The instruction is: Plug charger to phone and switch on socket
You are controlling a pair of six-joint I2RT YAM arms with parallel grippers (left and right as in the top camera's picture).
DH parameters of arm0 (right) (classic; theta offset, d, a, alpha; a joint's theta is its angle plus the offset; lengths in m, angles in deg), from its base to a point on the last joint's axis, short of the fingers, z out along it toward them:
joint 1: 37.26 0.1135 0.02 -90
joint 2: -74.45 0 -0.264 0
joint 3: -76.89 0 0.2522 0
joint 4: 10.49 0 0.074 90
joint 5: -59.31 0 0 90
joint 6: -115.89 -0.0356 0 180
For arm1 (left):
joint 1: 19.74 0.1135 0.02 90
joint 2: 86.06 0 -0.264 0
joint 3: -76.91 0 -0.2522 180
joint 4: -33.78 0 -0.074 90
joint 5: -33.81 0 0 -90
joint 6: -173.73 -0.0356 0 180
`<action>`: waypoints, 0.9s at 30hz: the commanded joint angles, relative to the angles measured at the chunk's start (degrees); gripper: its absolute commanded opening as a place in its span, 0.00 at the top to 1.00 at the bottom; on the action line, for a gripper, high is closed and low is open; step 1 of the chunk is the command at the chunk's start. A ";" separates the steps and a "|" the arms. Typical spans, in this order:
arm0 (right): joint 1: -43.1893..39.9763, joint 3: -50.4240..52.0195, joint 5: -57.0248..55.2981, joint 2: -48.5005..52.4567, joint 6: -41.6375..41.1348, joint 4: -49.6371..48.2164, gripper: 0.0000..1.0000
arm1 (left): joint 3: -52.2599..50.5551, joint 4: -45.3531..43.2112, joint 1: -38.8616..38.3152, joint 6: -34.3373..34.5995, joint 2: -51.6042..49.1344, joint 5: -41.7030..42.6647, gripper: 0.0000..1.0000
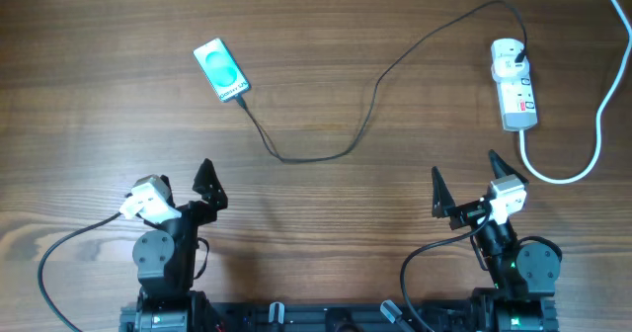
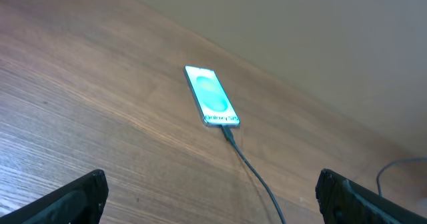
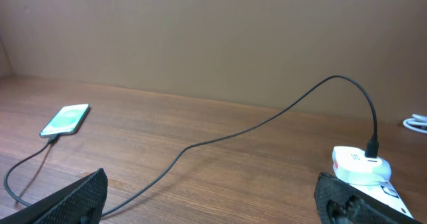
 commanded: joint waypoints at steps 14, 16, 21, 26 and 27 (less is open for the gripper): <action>0.20 0.07 -0.15 -0.50 -0.04 -0.15 0.01 | -0.22 0.31 -0.26 -17.31 8.11 1.64 0.00; 0.20 0.07 -0.15 -0.50 -0.04 -0.15 0.00 | -0.22 0.24 -0.26 -17.33 8.11 1.62 0.00; 0.20 0.07 -0.15 -0.50 -0.04 -0.15 0.00 | -0.22 0.24 -0.26 -17.33 8.07 1.62 0.00; 0.20 0.07 -0.15 -0.50 -0.04 -0.15 0.00 | -0.22 0.24 -0.26 -17.33 8.04 1.62 0.00; 0.20 0.07 -0.15 -0.50 -0.04 -0.15 0.00 | -0.22 0.26 -0.26 -17.33 8.07 1.62 0.00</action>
